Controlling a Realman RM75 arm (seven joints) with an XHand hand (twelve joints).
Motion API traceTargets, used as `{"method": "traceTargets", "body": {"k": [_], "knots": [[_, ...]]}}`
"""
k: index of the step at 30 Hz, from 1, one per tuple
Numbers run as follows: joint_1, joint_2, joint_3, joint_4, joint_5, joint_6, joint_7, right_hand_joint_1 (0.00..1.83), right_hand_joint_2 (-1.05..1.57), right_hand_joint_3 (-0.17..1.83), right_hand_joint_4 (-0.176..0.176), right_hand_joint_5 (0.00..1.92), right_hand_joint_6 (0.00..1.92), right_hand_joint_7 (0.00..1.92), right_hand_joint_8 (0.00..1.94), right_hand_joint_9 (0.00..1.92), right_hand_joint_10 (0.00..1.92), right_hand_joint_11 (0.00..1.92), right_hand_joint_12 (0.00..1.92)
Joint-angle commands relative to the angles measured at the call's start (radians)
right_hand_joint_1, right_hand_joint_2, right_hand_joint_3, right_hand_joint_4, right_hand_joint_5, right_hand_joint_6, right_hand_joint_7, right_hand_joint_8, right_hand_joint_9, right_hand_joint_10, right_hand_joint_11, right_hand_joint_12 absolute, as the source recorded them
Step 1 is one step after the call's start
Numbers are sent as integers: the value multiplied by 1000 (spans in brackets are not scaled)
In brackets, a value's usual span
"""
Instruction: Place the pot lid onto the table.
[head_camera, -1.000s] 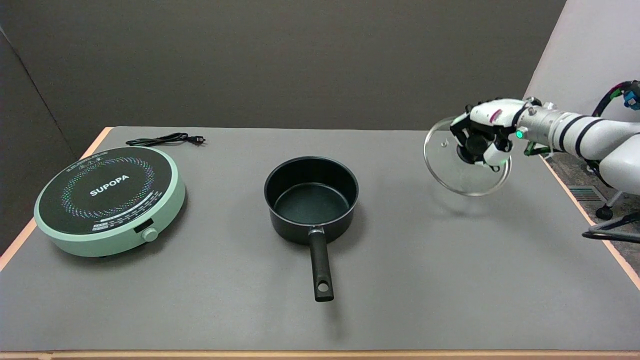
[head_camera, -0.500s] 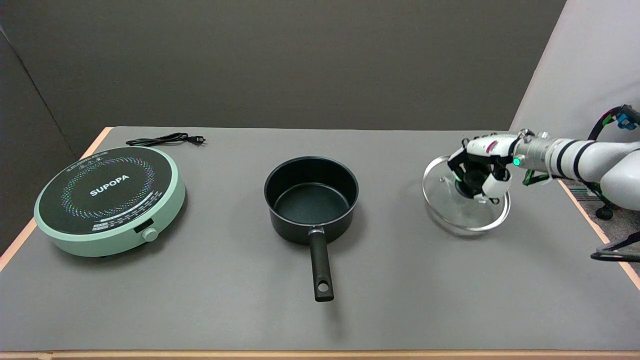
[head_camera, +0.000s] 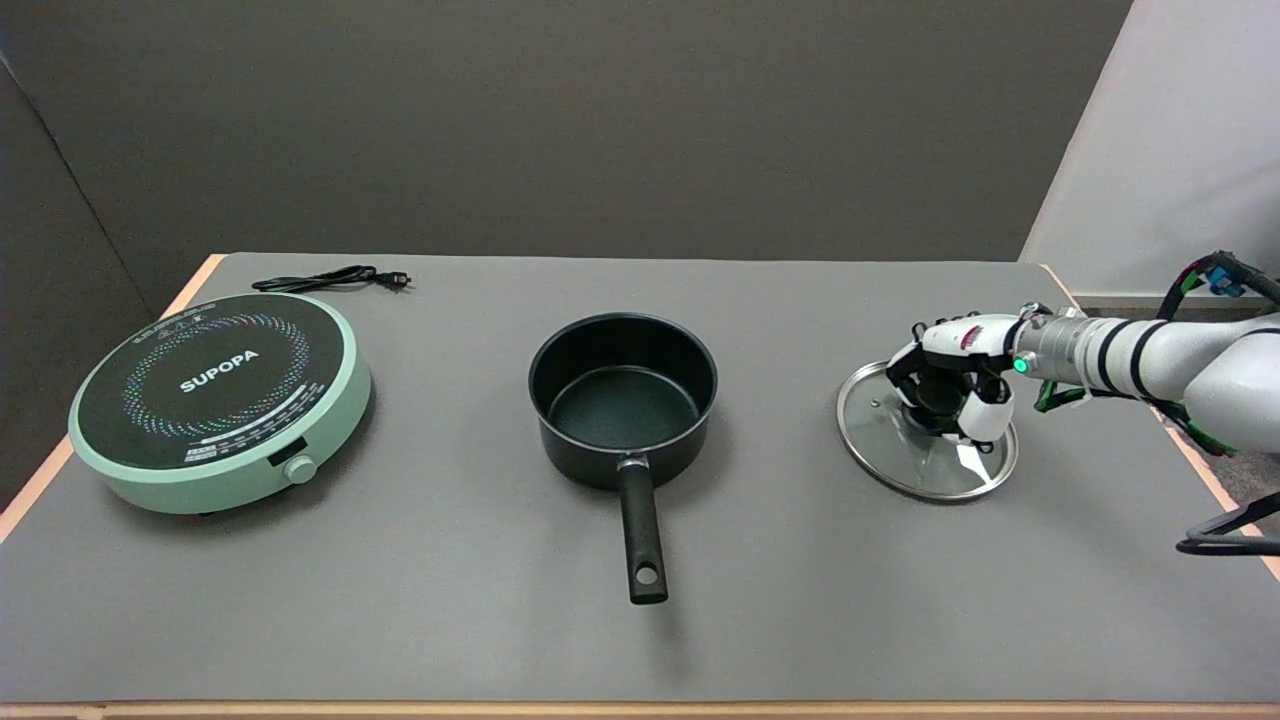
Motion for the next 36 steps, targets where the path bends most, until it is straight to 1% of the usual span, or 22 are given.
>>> {"method": "traceTargets", "body": {"k": [1,2,3,4,5,6,7,8,9,10,11,12,13,14,17,19,24,29,32,36], "knots": [[-8,-35,-37,13,15,-12,-88,1340,938,494,176,565,1346,843,1340,764,1622,631,1303],[-6,-35,-33,12,15,-16,-95,1114,737,804,176,646,928,860,877,802,1396,541,1291],[-1,-35,-30,10,15,-17,-99,1005,669,888,176,660,624,849,605,811,1133,524,1163],[1,-36,-27,10,13,-17,-99,931,639,904,176,572,354,776,391,785,839,507,932],[5,-38,-24,11,3,-20,-100,804,562,944,164,418,187,620,237,698,548,437,710],[7,-38,-23,11,-9,-21,-100,677,476,965,145,305,145,473,177,586,358,368,609],[7,-38,-21,9,-18,-23,-100,618,430,947,135,238,142,376,162,496,276,339,564],[10,-38,-21,8,-31,-26,-100,562,404,927,132,186,148,283,171,390,252,305,546],[13,-38,-21,6,-38,-28,-100,465,382,917,127,113,138,160,200,195,330,217,589],[20,-40,-21,5,-47,-31,-100,500,310,842,120,93,112,132,115,189,193,235,526],[27,-40,-20,4,-53,-31,-100,474,308,799,116,35,131,80,128,138,177,220,502],[31,-41,-18,3,-54,-31,-100,451,294,761,107,3,64,10,138,77,176,190,503],[38,-41,-10,2,-61,-33,-100,450,292,737,103,-1,23,-1,112,56,173,182,495],[41,-41,3,-2,-72,-34,-100,446,272,767,95,-1,3,-1,74,34,197,148,553],[41,-44,63,-21,-107,-51,-100,429,245,757,84,-1,-1,-1,11,11,199,132,566],[41,-50,101,-34,-131,-52,-100,423,283,640,84,-1,-1,-1,-1,7,186,169,475],[38,-59,171,-58,-198,-30,-99,423,281,594,78,-1,-1,-1,-1,-1,129,151,458],[44,-68,244,-83,-323,12,-96,417,280,582,74,-1,-1,-1,-1,-1,105,145,454],[46,-70,293,-83,-321,43,-97,407,281,581,69,-1,-1,-1,-1,-1,103,140,455],[49,-79,333,-83,-321,129,-89,388,281,581,63,-1,-1,-1,-1,-1,102,135,459]]}}
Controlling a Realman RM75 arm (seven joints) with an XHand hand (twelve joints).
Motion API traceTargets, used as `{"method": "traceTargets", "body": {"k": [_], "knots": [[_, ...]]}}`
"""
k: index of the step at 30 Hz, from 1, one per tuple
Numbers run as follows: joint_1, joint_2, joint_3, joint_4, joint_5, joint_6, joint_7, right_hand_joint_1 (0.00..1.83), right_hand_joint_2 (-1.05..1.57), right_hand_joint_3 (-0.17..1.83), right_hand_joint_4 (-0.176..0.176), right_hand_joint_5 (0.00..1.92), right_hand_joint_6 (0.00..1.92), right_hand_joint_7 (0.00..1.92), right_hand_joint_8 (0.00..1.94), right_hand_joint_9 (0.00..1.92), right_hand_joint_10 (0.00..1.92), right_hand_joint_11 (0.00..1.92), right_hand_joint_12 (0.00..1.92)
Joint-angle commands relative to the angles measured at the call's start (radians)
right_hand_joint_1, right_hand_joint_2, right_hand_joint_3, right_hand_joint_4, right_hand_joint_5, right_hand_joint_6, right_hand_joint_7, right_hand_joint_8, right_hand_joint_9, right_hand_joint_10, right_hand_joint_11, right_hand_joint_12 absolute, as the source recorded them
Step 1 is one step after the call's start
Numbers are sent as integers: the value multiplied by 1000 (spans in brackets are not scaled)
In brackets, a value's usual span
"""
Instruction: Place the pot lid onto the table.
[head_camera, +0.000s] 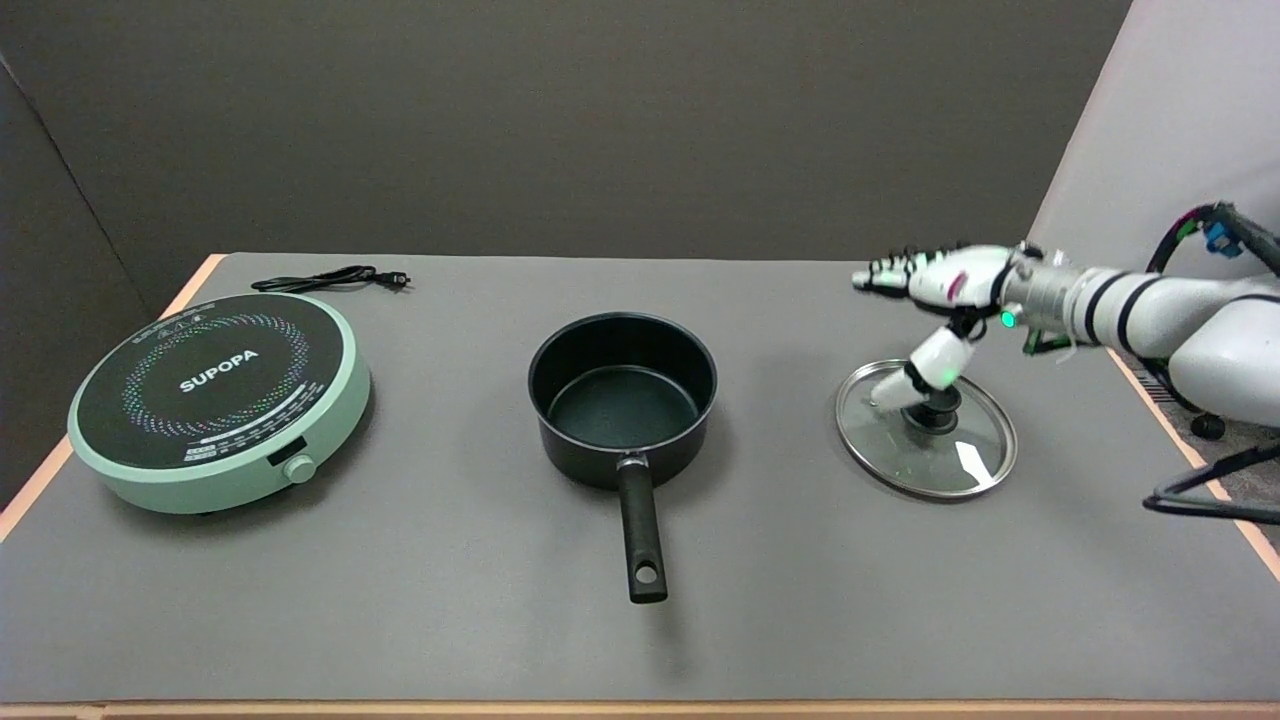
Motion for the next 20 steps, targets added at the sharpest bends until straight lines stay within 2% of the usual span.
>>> {"method": "traceTargets", "body": {"k": [1,5,9,11,13,16,20], "knots": [[18,-31,214,-45,-150,184,3,382,282,578,59,-1,-1,-1,-1,-1,101,133,460],[11,-57,221,-46,-150,261,5,369,303,565,40,-1,-1,-1,-1,-1,67,120,456],[8,-129,242,-27,-139,336,9,357,347,551,15,-1,-1,-1,-1,-1,3,104,440],[-1,-171,271,-14,-79,370,10,351,358,548,7,-1,-1,-1,-1,-1,-1,95,433],[-25,-231,328,0,70,411,10,345,369,550,-1,-1,-1,-1,-1,-1,-1,88,427],[-53,-243,361,2,256,421,10,335,385,561,0,-1,-1,-1,-1,-1,-1,84,423],[-59,-243,361,3,372,423,-1,316,397,584,18,-1,-1,-1,-1,-1,3,77,422]]}}
